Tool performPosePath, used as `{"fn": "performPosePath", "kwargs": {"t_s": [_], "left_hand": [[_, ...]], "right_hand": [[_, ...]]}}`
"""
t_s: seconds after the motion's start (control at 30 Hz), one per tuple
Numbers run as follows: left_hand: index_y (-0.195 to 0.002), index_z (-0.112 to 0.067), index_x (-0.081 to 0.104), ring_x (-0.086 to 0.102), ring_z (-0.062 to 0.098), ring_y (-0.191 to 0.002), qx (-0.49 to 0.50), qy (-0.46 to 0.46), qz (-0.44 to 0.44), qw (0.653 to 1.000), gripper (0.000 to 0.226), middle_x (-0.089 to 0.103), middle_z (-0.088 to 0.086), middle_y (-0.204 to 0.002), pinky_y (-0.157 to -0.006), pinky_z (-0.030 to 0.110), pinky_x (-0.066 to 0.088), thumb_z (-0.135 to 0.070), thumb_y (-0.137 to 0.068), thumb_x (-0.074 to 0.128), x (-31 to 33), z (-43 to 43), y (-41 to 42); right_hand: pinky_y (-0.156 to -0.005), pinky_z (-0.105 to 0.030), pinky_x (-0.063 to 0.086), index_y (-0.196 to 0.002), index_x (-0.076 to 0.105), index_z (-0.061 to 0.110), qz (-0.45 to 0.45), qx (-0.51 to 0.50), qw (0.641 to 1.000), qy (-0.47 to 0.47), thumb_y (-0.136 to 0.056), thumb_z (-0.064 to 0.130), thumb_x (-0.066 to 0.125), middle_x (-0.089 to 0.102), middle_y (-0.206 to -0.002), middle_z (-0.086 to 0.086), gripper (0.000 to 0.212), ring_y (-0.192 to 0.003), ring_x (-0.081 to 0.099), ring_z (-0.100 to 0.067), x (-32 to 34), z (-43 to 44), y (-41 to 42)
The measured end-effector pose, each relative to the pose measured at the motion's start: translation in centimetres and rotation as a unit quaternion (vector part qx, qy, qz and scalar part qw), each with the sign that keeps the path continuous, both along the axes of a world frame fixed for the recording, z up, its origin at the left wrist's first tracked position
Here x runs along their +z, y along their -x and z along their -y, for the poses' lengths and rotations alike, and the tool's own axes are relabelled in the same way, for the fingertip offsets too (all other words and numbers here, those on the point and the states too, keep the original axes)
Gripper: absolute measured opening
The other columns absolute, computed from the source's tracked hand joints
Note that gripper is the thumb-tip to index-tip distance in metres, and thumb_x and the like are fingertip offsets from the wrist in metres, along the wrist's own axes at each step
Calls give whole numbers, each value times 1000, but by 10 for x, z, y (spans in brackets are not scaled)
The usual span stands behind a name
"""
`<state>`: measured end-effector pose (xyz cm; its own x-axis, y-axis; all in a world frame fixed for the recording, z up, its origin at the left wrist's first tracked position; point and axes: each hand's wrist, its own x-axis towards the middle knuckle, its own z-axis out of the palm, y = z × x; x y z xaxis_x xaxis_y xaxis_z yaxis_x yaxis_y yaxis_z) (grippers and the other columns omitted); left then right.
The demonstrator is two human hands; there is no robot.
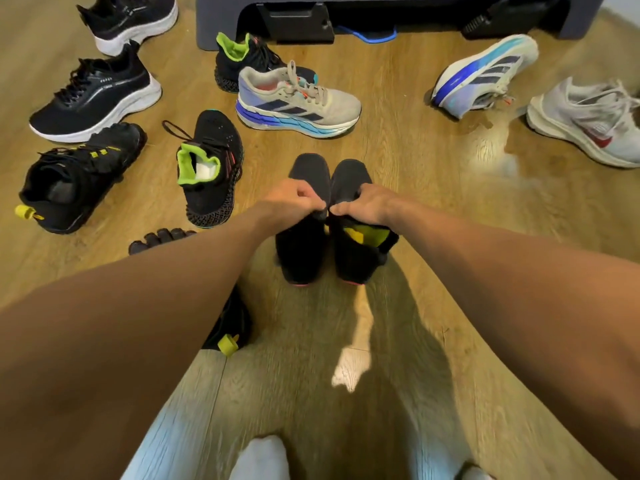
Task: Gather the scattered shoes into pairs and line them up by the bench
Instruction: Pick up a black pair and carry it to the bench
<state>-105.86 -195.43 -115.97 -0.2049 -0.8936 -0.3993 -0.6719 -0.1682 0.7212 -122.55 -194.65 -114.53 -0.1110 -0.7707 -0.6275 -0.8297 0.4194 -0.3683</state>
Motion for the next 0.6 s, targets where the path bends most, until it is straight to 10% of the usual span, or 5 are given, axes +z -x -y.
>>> {"fn": "performPosePath", "kwargs": {"t_s": [0.23,0.4,0.6], "left_hand": [[-130,-15,40,55,30,-96,-100,-139,132,976,59,46,13,-115,-68,38,49,-16,-74,60,-5,-8,-21],[-115,-1,43,66,38,-83,-48,-52,246,967,27,55,24,-107,-56,36,52,-9,-91,52,-24,-21,-9],[-98,5,57,69,35,-68,13,-69,187,980,18,67,23,-85,-60,44,60,-8,-87,53,11,-30,-10]], "right_hand": [[-79,-44,59,-137,36,11,69,27,984,-162,-83,23,71,47,-133,-18,65,-98,65,-32,6,-16,23],[-68,-38,61,-91,60,-8,-56,36,992,-106,-93,5,45,69,-68,-22,20,-70,73,-30,-17,-33,-6],[-60,-35,59,-70,55,2,-10,-12,1000,-18,-93,9,42,61,-48,-14,28,-52,66,-28,16,-56,-4]]}}
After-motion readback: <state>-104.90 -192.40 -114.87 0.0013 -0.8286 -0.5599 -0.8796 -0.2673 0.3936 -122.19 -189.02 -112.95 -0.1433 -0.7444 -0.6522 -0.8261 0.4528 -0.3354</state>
